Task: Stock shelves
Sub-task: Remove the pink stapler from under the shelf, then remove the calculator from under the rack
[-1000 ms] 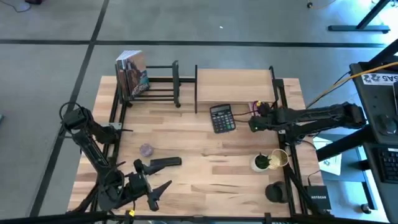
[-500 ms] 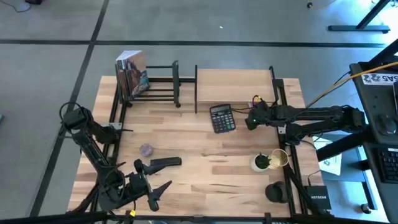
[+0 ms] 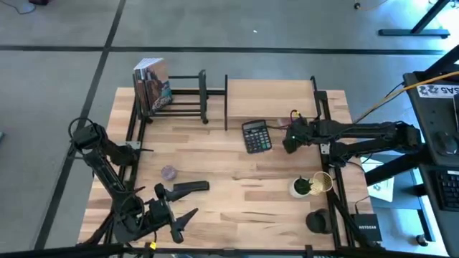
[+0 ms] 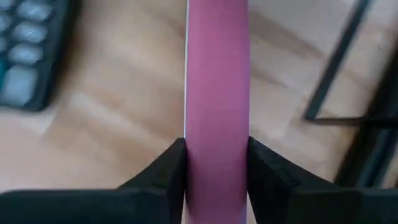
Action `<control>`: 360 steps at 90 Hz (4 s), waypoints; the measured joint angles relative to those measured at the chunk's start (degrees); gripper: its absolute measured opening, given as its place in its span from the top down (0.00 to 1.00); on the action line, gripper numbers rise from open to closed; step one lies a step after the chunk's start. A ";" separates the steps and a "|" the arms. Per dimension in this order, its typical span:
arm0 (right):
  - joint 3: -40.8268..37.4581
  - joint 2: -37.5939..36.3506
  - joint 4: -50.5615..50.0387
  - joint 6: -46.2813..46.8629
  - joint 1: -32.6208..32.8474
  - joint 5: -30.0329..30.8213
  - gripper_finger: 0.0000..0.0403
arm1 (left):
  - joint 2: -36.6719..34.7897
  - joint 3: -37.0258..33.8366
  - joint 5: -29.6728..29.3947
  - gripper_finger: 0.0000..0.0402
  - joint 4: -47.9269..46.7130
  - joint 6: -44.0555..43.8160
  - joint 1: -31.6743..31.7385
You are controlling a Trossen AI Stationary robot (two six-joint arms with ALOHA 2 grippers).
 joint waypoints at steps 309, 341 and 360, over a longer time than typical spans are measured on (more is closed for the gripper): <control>45.30 35.81 -28.79 -10.17 39.02 29.73 0.51 | 0.02 -0.02 -2.37 0.31 -1.53 -3.38 -2.93; 3.91 2.91 14.11 -0.90 29.47 16.98 0.51 | 0.02 -0.01 -2.38 0.31 -1.50 -2.66 -1.32; -7.84 -2.03 33.16 -0.89 17.04 11.91 0.51 | 0.02 -0.02 -0.71 0.31 -1.43 -1.67 -0.21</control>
